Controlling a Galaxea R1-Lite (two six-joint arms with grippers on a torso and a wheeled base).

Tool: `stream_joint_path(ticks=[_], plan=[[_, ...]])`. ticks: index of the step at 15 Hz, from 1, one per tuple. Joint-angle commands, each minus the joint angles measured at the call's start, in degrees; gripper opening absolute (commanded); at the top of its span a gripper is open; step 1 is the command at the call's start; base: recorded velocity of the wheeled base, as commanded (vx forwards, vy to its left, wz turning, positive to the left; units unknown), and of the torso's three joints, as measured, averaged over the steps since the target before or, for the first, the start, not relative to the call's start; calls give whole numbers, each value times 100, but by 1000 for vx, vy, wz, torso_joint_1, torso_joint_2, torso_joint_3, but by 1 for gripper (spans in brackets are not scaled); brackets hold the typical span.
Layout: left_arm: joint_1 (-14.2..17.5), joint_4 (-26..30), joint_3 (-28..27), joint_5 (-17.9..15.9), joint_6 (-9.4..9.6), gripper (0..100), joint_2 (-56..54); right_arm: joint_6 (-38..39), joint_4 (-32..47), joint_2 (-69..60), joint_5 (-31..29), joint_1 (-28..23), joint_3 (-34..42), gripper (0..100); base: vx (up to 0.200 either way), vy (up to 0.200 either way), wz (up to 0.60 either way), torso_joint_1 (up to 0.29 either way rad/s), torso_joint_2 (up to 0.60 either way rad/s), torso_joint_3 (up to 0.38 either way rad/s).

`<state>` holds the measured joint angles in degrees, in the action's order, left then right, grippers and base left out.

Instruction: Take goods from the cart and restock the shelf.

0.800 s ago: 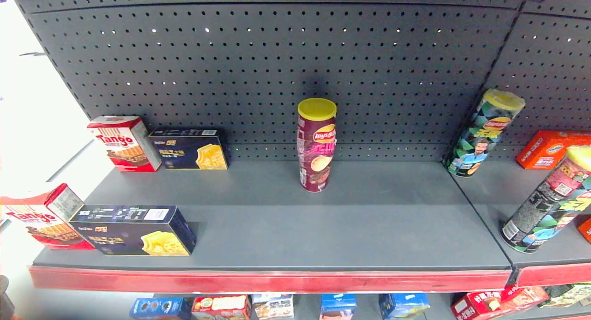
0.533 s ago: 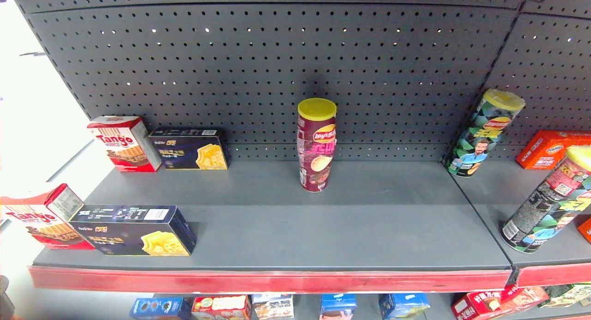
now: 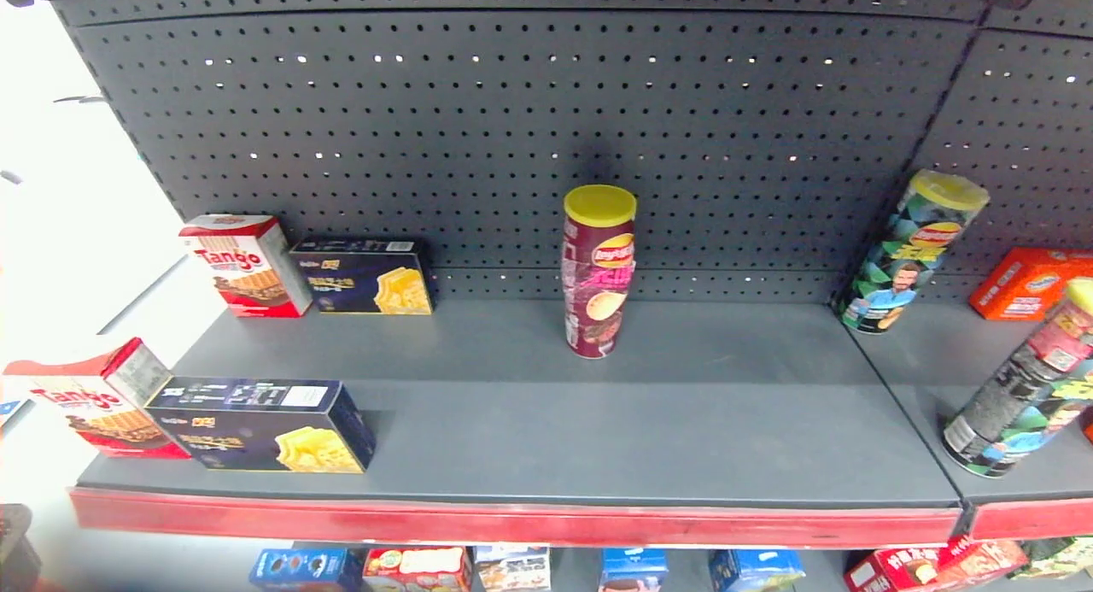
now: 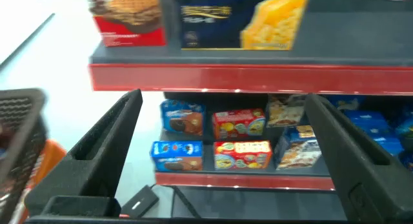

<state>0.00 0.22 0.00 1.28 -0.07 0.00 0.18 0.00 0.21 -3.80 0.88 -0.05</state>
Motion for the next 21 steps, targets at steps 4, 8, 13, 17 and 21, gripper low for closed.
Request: stream_joint_path(ticks=[4,8,13,17,21], plan=[[0,4,0,4,-1,100,0,17,0,6,2,0,5,100,0,0,600,4,2,1],[0,4,0,-5,-1,100,0,8,0,6,2,0,-4,100,0,0,600,4,0,6],[0,4,0,-14,7,100,0,17,0,6,-6,0,-4,100,0,0,120,1,2,0],[0,4,0,-23,16,100,0,17,0,6,-6,0,5,100,0,0,0,0,0,0],[-18,101,-527,83,51,100,0,17,-9,6,-6,0,5,100,0,0,0,0,0,0]])
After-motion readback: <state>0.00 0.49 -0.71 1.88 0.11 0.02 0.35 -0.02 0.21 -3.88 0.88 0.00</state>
